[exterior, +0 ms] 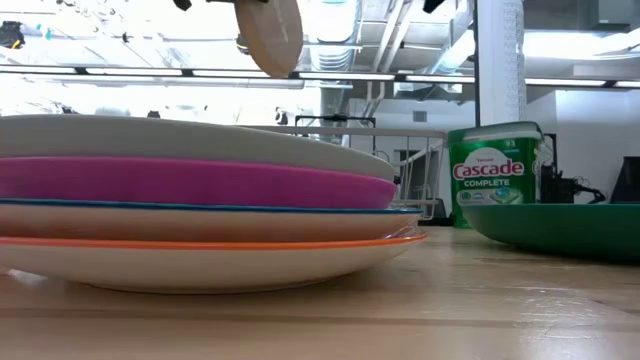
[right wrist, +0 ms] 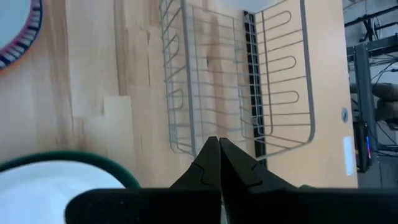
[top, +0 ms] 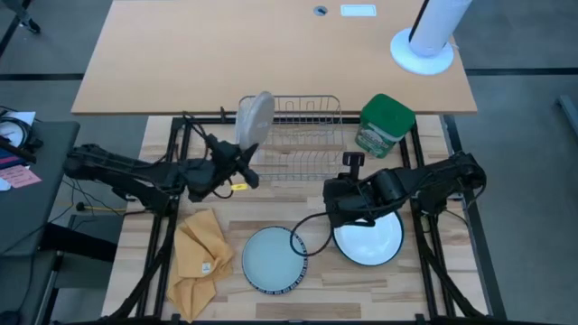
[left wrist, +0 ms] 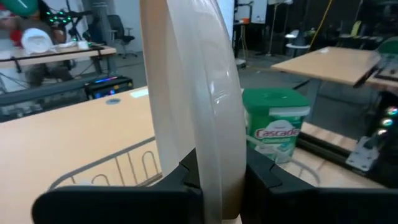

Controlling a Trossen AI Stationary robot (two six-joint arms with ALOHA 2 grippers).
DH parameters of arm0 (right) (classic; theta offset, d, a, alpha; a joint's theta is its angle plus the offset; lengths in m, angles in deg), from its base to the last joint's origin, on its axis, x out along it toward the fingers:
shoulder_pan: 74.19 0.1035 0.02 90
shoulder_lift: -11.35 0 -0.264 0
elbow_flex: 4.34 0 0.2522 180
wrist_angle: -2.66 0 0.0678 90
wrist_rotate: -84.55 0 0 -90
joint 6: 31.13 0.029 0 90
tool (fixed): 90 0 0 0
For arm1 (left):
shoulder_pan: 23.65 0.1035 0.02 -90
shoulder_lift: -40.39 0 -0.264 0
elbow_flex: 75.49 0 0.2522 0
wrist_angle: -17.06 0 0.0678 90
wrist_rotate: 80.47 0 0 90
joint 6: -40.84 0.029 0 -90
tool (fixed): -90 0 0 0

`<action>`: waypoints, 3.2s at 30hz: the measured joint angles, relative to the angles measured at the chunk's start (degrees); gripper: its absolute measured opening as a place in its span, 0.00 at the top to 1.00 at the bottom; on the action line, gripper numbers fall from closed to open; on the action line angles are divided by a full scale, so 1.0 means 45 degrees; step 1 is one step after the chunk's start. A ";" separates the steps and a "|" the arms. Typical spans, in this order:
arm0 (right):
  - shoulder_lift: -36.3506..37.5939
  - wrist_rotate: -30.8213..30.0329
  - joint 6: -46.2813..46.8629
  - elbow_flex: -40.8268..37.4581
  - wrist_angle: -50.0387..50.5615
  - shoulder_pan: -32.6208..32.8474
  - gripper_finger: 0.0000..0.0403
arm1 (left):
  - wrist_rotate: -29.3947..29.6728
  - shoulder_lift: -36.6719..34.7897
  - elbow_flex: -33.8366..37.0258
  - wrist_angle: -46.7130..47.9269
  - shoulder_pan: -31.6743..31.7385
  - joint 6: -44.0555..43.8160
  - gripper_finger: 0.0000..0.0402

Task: Sort dishes
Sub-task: Put the gray plate into the dish rack

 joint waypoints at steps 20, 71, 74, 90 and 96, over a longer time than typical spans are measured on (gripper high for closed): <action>0.0000 -0.0010 0.0044 -0.0005 0.0262 0.0010 1.00 | -0.0770 0.0166 -0.0006 -0.1841 -0.0160 0.1646 0.89; 0.0374 -0.0087 0.0697 -0.0073 0.1127 0.0607 1.00 | -0.7462 0.3952 -0.1532 0.2976 0.6633 -0.6944 0.89; 0.0374 -0.0087 0.0695 -0.0073 0.1132 0.0622 1.00 | -0.7377 0.3941 -0.1530 0.3264 0.6640 -0.7058 0.89; 0.0374 -0.0087 0.0673 -0.0063 0.1122 0.0607 1.00 | -0.7383 0.3942 -0.1520 0.3781 0.6454 -0.7645 0.89; 0.0374 -0.0087 0.0675 -0.0063 0.1116 0.0607 1.00 | -0.7364 0.3942 -0.1363 0.3868 0.6297 -0.7546 0.89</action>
